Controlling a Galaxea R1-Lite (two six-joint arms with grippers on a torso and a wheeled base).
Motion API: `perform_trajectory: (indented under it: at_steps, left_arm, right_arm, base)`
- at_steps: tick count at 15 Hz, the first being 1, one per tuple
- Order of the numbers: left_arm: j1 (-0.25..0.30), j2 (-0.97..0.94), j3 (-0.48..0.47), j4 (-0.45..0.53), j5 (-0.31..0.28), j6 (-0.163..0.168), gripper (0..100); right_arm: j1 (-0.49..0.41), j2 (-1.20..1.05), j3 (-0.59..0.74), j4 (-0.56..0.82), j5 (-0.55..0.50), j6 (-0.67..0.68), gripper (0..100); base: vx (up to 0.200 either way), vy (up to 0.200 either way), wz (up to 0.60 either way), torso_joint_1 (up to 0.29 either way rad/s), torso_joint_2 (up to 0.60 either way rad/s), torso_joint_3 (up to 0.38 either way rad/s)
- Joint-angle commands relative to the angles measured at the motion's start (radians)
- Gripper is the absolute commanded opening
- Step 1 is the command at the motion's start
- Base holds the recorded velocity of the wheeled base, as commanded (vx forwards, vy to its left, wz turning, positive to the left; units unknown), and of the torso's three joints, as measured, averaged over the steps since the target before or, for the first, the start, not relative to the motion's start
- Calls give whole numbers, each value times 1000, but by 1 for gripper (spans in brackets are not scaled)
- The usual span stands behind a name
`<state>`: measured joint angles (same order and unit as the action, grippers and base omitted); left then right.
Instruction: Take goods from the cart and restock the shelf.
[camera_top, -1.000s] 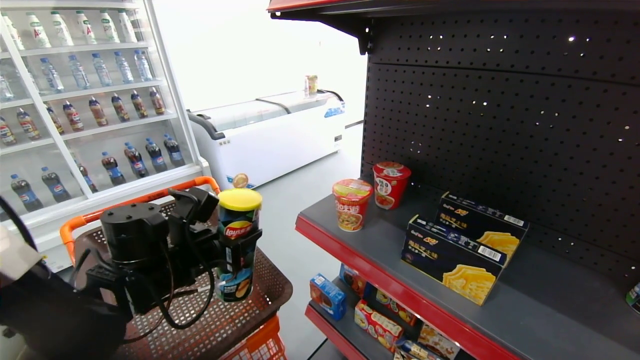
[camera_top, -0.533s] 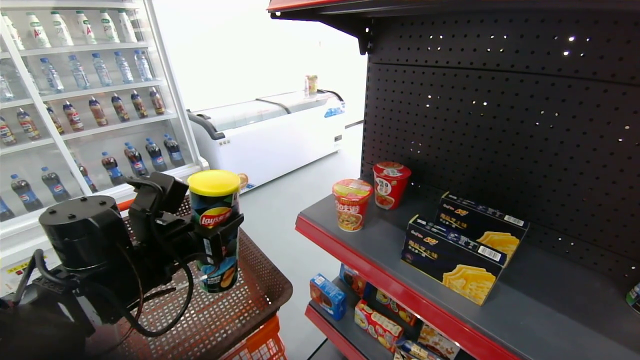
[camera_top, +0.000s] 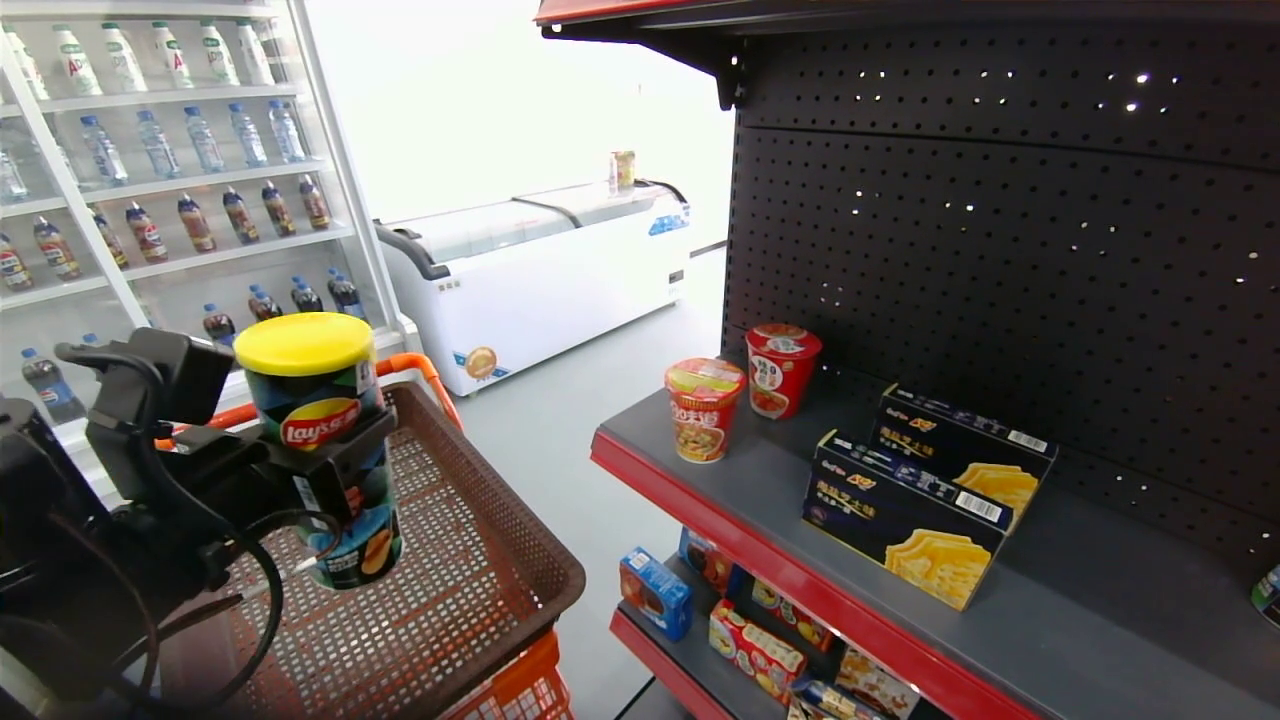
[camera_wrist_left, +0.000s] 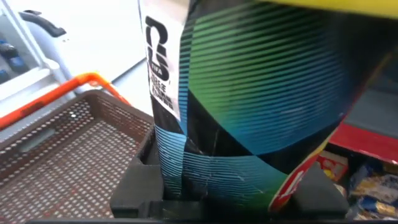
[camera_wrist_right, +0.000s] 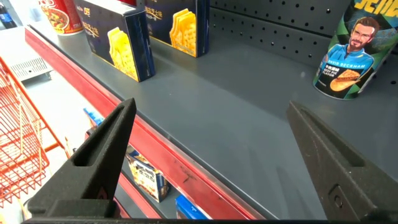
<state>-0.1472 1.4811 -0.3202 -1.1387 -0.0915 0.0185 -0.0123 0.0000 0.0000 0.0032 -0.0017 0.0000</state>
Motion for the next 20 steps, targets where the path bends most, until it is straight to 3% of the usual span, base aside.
perform_trajectory:
  at_steps: [1, 5, 8, 11, 14, 20]
  left_arm:
    - [18, -42, -13, -1, 19, 0, 0]
    - [14, -61, -20, 1, 67, 3, 0]
    - [12, -91, -30, 116, 102, 0, 0]
    - [11, -136, -23, 159, 81, -14, 0]
    - [11, -203, -19, 287, 47, -14, 0]
    - [15, -205, -17, 300, 47, -12, 0]
  right_arm:
    - [0, 0, 0, 0, 0, 0, 100]
    - [0, 0, 0, 0, 0, 0, 100]
    - [0, 0, 0, 0, 0, 0, 100]
    - [0, 0, 0, 0, 0, 0, 100]
    - [0, 0, 0, 0, 0, 0, 100]
    - [2, 0, 0, 0, 0, -2, 100]
  base:
    - [0, 0, 0, 0, 0, 0]
    - [0, 0, 0, 0, 0, 0]
    - [0, 0, 0, 0, 0, 0]
    - [0, 0, 0, 0, 0, 0]
    - [0, 0, 0, 0, 0, 0]
    - [0, 0, 0, 0, 0, 0]
